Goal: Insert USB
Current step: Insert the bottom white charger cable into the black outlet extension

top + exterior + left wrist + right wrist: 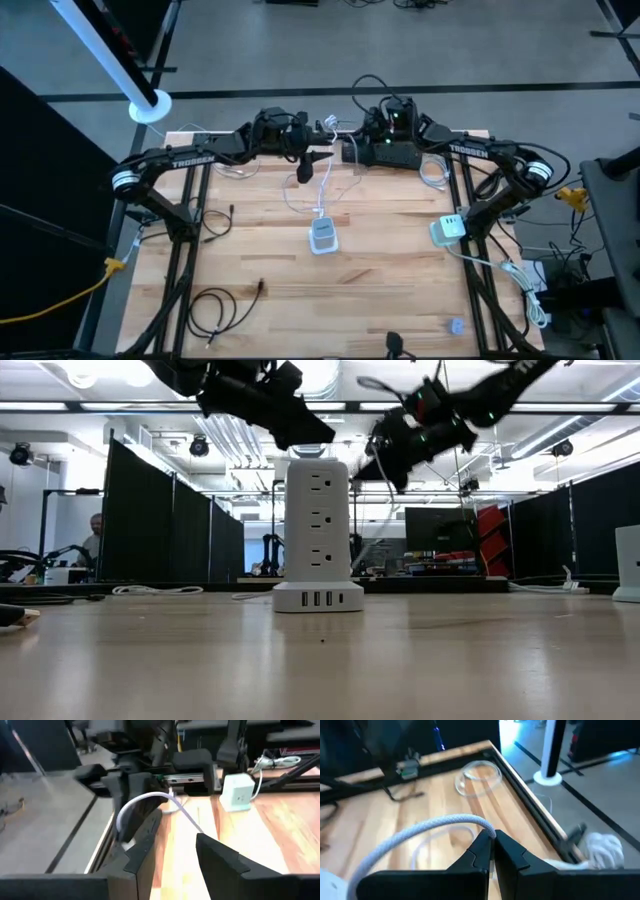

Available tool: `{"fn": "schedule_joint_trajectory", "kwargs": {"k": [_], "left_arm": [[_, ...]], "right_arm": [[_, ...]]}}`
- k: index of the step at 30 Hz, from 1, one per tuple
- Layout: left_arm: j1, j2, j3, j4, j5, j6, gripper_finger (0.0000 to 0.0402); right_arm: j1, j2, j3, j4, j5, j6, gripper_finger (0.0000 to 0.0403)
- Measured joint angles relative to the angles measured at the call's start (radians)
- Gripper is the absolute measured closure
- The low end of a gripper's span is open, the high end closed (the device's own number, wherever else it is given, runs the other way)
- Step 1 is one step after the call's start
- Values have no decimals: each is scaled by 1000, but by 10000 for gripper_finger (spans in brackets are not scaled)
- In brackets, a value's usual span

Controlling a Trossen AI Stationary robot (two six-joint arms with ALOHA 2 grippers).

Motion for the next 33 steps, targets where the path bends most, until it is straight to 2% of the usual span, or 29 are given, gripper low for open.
{"fn": "schedule_joint_trajectory", "kwargs": {"k": [6,13,15,17,20,26,33], "left_arm": [[0,-1,-22,-20,0,-6,282],[1,-2,-22,-4,2,-3,298],[1,-3,-22,-12,2,-3,298],[1,-3,-22,-25,2,-4,297],[1,-3,-22,-58,2,-14,299],[1,-4,-22,-109,2,-29,300],[1,-4,-22,-95,2,-29,311]], "right_arm": [[-23,46,-166,223,17,-134,400],[-60,247,-133,306,11,-220,401],[-69,297,-103,306,-13,-258,401],[-77,324,-52,234,-27,-275,402],[-93,345,-1,245,-71,-303,402],[-108,378,27,217,-66,-307,402],[-107,374,37,166,-43,-311,403]]}}
